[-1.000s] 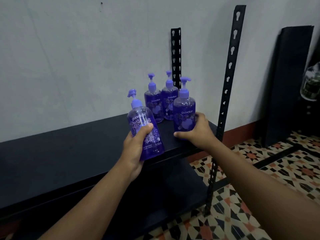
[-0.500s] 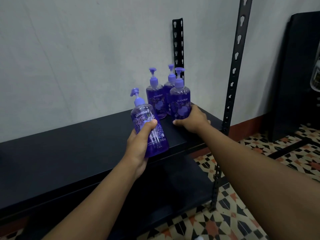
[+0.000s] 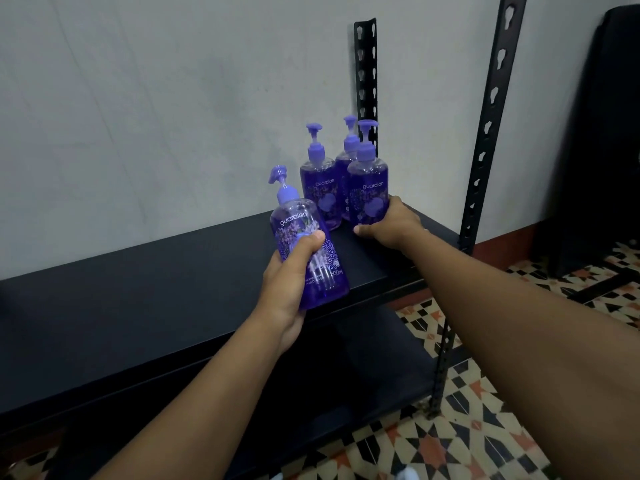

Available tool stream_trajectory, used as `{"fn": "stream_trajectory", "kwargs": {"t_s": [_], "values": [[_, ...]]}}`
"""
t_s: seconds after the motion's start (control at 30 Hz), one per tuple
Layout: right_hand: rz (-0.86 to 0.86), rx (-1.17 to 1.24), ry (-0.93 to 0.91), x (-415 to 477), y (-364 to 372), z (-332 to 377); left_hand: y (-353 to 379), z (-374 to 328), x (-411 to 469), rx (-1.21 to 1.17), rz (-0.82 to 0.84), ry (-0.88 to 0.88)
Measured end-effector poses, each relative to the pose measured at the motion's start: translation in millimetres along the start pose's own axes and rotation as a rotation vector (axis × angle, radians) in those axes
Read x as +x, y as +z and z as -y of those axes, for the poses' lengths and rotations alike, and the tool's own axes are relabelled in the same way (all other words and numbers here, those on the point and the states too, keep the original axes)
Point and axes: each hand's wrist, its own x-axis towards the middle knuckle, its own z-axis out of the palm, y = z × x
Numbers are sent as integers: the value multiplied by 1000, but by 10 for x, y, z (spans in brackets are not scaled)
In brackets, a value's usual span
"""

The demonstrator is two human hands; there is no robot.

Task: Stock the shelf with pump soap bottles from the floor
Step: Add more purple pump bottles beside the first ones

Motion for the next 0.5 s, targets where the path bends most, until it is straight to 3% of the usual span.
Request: {"fn": "stream_trajectory", "kwargs": {"t_s": [0.13,0.3,0.5], "values": [[-36,-103,-65,-182,-31,-76,14,2,-10,12,-20,8],[-42,-558,-224,-375,-68,-308,47,-4,13,62,-25,46],[29,-600,-214,-373,-42,-344,243,-12,212,288,-68,196]]}}
